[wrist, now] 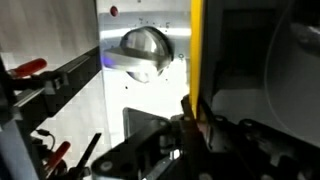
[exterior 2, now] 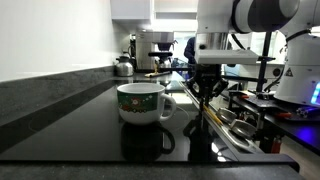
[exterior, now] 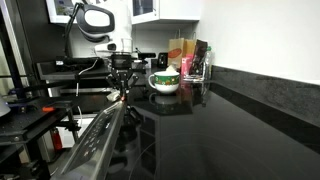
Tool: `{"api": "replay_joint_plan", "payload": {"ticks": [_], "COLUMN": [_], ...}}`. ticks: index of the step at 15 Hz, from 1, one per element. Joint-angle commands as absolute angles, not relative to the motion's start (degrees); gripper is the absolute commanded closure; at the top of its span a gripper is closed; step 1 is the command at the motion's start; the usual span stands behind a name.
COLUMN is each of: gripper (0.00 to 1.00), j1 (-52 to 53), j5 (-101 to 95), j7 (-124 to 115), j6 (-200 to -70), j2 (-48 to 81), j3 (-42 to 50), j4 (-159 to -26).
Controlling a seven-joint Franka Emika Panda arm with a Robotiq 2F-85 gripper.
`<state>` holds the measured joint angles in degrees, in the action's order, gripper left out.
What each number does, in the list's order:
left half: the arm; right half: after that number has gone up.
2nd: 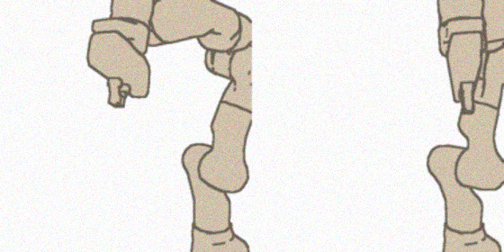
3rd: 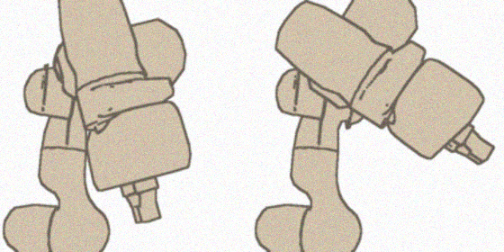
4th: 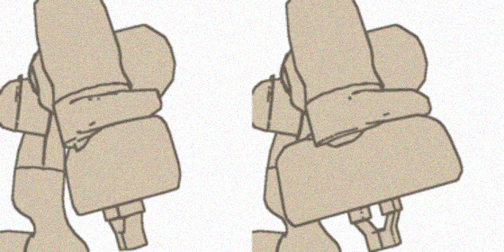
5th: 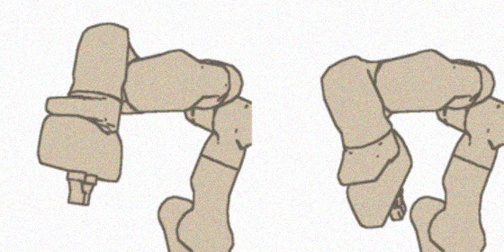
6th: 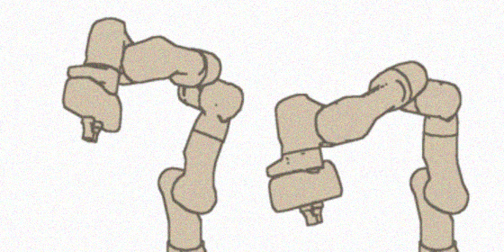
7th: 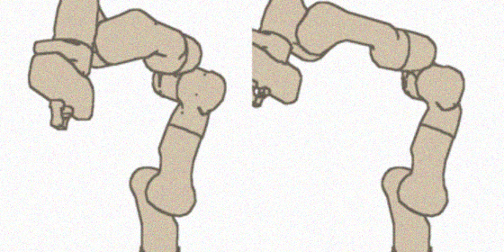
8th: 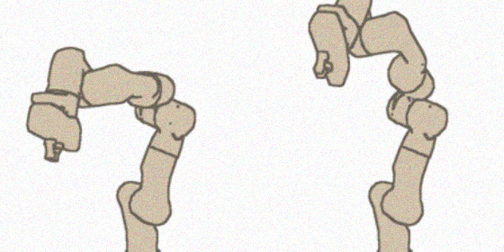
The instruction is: Put the pencil into the mug
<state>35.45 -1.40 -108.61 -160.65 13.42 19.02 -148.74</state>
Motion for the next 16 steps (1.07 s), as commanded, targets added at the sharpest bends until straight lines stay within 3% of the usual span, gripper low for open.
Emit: {"api": "replay_joint_plan", "payload": {"ticks": [1,9,16], "gripper": [0.97,0.97,0.97], "j1": [30.33,23.42,18.5], "j5": [-6.4,-16.12,-34.72], "j7": [-112.44,-118.15,-134.87], "j6": [-160.2,-149.13,-146.84], "j2": [12.47,5.25,3.93], "j3": [14.53,5.18,-1.38], "j4": [-148.02,-143.88,-136.03]}}
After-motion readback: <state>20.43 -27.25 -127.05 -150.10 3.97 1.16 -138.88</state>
